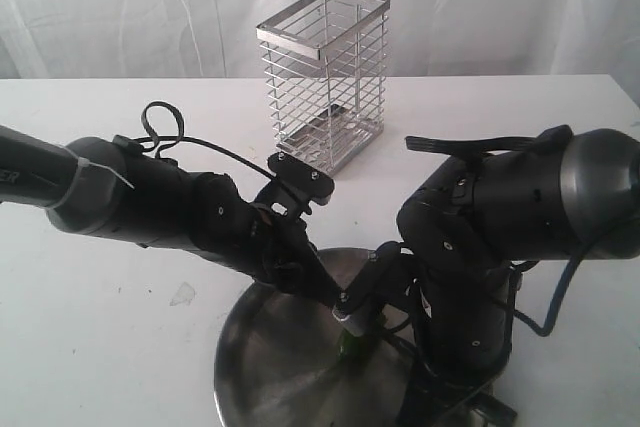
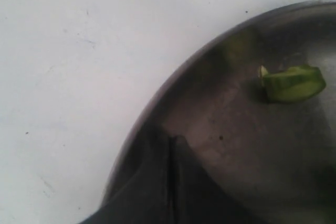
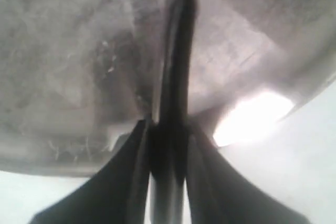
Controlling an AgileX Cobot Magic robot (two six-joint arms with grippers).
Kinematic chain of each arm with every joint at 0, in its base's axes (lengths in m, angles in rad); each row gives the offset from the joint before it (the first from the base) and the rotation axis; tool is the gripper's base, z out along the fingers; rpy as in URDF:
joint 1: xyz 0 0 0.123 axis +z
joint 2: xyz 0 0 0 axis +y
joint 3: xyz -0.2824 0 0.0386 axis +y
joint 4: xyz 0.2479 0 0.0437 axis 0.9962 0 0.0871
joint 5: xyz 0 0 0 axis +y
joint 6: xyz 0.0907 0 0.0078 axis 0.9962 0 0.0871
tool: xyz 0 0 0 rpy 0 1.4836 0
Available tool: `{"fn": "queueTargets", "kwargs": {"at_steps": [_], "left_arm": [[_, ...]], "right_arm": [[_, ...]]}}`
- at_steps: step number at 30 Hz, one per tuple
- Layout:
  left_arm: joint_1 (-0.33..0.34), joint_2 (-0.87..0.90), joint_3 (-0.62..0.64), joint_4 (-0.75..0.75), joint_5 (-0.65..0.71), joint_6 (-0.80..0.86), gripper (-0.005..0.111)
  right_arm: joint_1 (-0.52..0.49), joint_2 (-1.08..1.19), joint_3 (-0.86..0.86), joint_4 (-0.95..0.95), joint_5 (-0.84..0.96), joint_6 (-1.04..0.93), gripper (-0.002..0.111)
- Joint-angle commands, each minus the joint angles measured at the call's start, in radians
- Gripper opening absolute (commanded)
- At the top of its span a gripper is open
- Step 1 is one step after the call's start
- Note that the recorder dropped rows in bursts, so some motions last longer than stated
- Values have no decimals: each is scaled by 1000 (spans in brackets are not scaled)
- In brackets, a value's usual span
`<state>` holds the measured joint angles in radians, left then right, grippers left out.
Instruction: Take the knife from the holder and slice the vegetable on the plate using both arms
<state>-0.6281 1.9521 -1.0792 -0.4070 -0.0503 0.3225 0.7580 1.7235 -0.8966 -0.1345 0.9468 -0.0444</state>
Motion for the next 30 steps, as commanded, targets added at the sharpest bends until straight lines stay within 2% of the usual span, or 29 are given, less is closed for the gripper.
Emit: {"fn": "queueTargets", "kwargs": {"at_steps": [1,12,19,30], "left_arm": [[-3,-2,19,-9,112,-15,0],[-3,-67,19,-9,276,51,0],[-3,-106,19,-61,297,76,0],[1,-153,19,-64,324,100,0]], "right_arm": [[0,0,1,7,48,-42,0],[0,0,1,12,7,-42,0],[0,0,0,12,0,-44,0],[0,0,0,12,-2,-57,0]]}}
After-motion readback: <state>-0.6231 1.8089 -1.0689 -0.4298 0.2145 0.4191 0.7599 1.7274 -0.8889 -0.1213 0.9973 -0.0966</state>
